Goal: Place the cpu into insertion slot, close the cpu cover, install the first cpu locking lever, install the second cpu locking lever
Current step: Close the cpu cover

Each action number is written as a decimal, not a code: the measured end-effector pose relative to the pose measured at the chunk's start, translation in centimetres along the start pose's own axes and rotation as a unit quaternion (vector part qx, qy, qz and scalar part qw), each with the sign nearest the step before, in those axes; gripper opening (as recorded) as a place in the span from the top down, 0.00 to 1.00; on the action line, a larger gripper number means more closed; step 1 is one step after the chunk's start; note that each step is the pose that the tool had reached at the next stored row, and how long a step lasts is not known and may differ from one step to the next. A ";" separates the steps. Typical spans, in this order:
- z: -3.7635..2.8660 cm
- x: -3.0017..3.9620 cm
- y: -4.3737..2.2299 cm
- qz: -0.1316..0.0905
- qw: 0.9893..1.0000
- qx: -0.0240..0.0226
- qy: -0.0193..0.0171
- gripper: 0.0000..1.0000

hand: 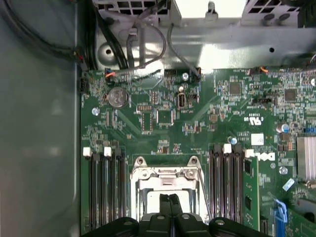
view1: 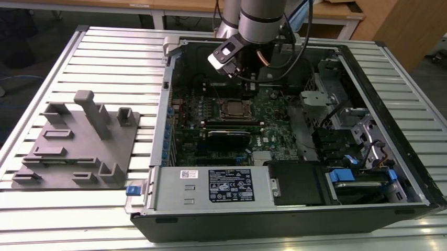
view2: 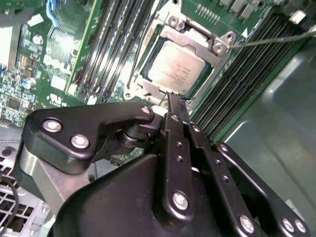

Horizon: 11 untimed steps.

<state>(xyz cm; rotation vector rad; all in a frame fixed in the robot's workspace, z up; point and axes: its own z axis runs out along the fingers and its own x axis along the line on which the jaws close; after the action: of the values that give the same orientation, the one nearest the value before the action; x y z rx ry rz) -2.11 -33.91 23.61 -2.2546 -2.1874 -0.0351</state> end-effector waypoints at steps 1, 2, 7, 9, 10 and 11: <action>0.03 -0.01 -0.12 0.000 1.000 0.000 0.000 0.90; 0.05 -0.01 -0.24 0.000 1.000 0.000 0.000 0.90; 0.18 -0.01 -0.55 0.000 1.000 0.000 0.000 0.90; 0.34 -0.03 -0.79 0.000 1.000 0.000 0.000 0.90; 0.43 -0.03 -0.91 0.000 1.000 0.000 0.000 0.90; 0.47 -0.04 -1.01 0.000 1.000 0.000 0.000 0.90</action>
<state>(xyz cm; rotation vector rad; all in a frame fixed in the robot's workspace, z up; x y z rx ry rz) -3.11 -33.91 23.12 -2.2546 -2.1873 -0.0350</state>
